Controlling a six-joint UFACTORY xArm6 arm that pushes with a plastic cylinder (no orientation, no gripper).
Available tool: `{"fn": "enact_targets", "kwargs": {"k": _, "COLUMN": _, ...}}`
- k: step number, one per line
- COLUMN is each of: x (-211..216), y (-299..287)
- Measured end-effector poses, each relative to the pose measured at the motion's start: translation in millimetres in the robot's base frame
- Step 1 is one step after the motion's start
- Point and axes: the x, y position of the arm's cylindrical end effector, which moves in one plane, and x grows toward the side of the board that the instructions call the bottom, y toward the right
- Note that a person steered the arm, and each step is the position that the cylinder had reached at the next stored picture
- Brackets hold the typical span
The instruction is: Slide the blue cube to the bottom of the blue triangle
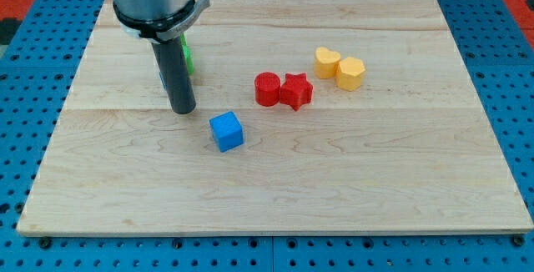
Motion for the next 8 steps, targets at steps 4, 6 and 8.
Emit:
{"fn": "enact_targets", "kwargs": {"k": 4, "x": -16.1, "y": 41.3}}
{"fn": "enact_targets", "kwargs": {"k": 6, "x": 80.6, "y": 111.1}}
{"fn": "enact_targets", "kwargs": {"k": 8, "x": 37.6, "y": 44.6}}
